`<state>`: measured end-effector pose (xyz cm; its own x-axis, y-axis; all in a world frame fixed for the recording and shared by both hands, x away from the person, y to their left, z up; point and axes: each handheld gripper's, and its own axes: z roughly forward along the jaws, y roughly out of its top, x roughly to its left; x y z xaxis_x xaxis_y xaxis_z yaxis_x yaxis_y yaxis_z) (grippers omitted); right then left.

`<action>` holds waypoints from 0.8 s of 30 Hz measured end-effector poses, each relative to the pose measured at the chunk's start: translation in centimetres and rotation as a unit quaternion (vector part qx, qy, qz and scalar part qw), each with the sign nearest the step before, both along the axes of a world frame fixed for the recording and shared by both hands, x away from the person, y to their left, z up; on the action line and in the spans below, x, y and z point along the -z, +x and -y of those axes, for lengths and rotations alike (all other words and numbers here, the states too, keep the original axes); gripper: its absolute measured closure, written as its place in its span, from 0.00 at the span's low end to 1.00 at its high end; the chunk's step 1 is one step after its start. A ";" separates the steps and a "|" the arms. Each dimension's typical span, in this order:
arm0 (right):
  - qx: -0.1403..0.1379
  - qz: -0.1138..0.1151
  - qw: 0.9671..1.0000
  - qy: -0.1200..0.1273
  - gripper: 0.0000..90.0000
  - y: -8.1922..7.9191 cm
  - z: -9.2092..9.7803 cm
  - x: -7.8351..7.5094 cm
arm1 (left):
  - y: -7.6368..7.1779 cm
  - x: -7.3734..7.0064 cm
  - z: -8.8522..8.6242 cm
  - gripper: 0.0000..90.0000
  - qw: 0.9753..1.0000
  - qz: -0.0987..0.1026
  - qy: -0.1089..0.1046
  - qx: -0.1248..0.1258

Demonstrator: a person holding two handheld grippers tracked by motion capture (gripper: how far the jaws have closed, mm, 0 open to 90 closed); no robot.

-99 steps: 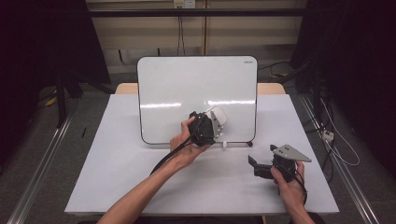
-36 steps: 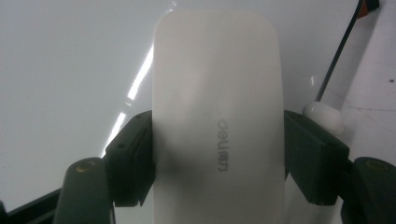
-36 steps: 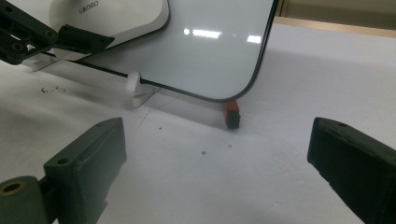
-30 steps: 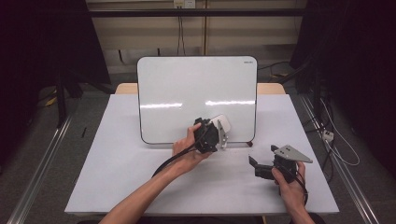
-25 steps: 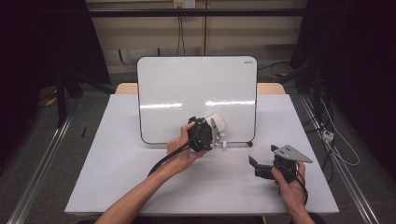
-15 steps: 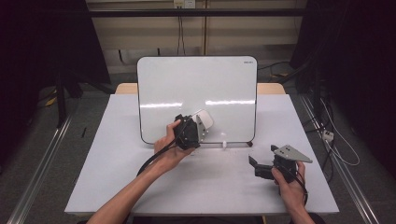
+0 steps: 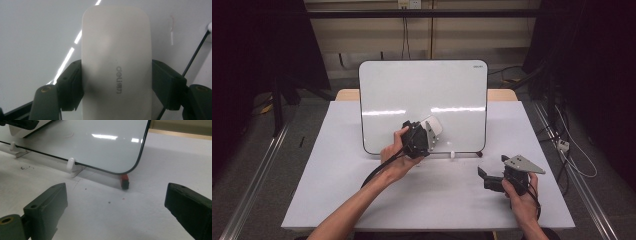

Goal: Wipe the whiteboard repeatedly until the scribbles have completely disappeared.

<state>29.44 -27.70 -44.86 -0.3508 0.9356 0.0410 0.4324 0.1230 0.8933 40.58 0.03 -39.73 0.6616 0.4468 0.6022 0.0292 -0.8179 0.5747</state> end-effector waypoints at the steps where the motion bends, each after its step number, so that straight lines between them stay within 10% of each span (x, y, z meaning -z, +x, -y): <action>1: 0.001 0.000 1.000 0.000 0.05 0.0 0.0 0.0 | 0.0 0.0 0.4 0.34 1.000 0.000 0.001 0.004; 24: 0.000 0.000 1.000 0.002 0.05 0.0 0.1 0.0 | -1.7 1.5 8.0 0.34 0.997 0.024 0.046 0.058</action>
